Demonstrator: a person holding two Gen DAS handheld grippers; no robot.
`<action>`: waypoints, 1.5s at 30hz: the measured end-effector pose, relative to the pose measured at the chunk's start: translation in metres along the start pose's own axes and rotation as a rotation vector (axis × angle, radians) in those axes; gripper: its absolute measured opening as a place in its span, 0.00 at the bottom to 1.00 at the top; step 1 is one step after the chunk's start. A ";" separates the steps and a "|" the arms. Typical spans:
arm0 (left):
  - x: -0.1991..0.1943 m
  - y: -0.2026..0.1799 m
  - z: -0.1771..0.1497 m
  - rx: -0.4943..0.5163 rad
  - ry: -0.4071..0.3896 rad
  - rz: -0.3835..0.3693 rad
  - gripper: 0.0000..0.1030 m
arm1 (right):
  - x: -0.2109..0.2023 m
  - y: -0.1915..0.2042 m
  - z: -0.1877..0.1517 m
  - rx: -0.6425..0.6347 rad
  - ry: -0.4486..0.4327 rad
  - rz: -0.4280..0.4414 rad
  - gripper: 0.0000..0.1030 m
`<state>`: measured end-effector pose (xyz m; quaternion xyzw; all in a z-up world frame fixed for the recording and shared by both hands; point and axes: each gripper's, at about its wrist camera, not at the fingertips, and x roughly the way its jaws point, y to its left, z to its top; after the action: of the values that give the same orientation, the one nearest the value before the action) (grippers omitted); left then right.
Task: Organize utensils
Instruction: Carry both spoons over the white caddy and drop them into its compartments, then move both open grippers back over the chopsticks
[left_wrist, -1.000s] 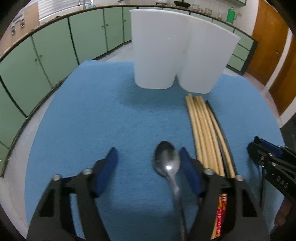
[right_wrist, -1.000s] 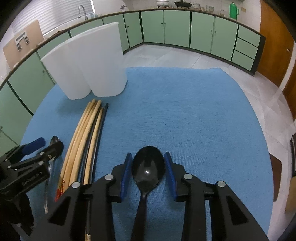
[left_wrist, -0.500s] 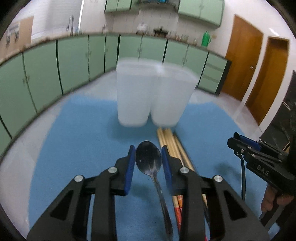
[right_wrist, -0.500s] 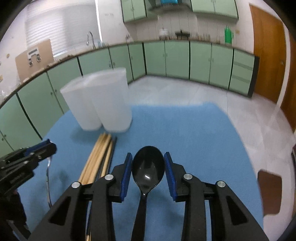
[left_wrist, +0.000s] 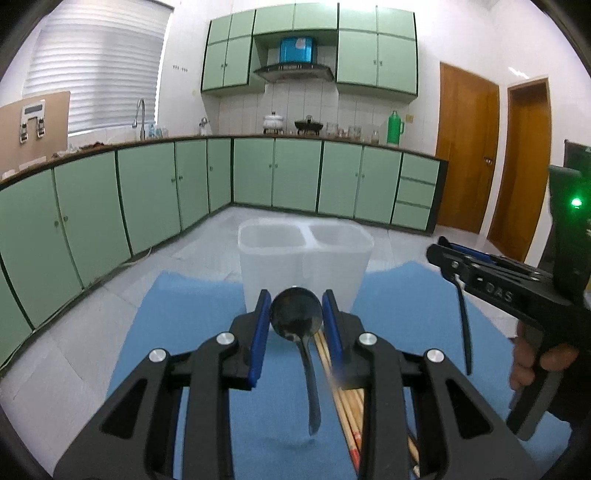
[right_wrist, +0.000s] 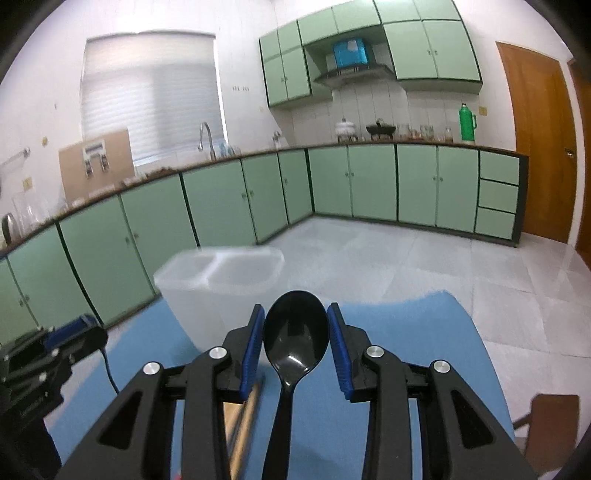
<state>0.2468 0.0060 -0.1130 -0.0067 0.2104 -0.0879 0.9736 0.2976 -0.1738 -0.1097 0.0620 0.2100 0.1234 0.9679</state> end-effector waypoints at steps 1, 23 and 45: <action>0.002 0.002 0.007 0.003 -0.014 -0.002 0.26 | 0.001 0.000 0.006 0.006 -0.015 0.010 0.33; 0.087 0.017 0.128 -0.065 -0.177 -0.028 0.26 | 0.111 0.012 0.096 0.059 -0.149 0.006 0.33; 0.033 0.027 0.031 -0.072 0.049 -0.009 0.65 | 0.024 -0.022 -0.002 0.156 0.113 0.050 0.73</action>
<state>0.2933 0.0261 -0.0995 -0.0403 0.2371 -0.0849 0.9669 0.3223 -0.1884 -0.1247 0.1355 0.2717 0.1341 0.9433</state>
